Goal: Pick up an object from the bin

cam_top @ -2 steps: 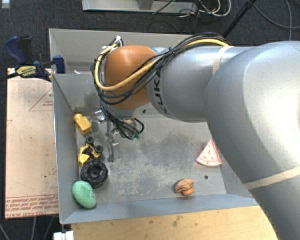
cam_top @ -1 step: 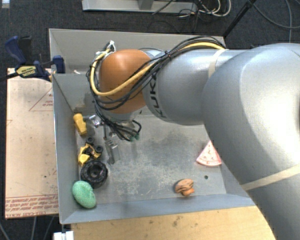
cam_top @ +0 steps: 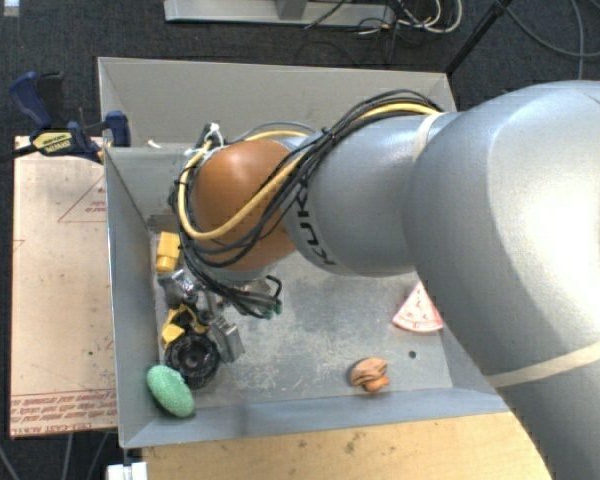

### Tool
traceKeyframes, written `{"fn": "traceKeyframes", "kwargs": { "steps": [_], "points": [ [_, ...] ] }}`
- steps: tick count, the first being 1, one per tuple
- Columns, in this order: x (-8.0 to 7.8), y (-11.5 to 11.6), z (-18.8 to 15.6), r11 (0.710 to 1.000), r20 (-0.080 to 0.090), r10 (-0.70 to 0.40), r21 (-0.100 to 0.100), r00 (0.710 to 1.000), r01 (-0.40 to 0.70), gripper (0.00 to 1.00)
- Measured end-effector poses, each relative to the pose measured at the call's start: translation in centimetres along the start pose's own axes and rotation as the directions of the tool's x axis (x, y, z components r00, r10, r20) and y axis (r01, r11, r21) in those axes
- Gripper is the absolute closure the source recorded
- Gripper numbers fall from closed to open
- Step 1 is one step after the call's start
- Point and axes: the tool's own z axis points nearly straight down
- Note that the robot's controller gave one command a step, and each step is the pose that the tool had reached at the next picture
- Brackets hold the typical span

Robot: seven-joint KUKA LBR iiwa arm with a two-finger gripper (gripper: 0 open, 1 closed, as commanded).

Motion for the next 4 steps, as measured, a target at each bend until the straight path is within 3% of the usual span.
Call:
{"fn": "traceKeyframes", "kwargs": {
  "steps": [1,2,3,4],
  "points": [
    [-3.4,0.7,0.0,0.991,0.000,-0.136,0.000,0.991,0.136,1.00],
    [-3.4,0.7,0.0,0.991,0.000,-0.136,0.000,0.991,0.136,1.00],
    [-2.1,0.9,-2.8,0.990,-0.006,-0.140,-0.003,0.990,0.140,1.00],
    [-2.3,1.0,-3.7,0.990,0.006,-0.139,0.001,0.990,0.139,1.00]
  ]
}}
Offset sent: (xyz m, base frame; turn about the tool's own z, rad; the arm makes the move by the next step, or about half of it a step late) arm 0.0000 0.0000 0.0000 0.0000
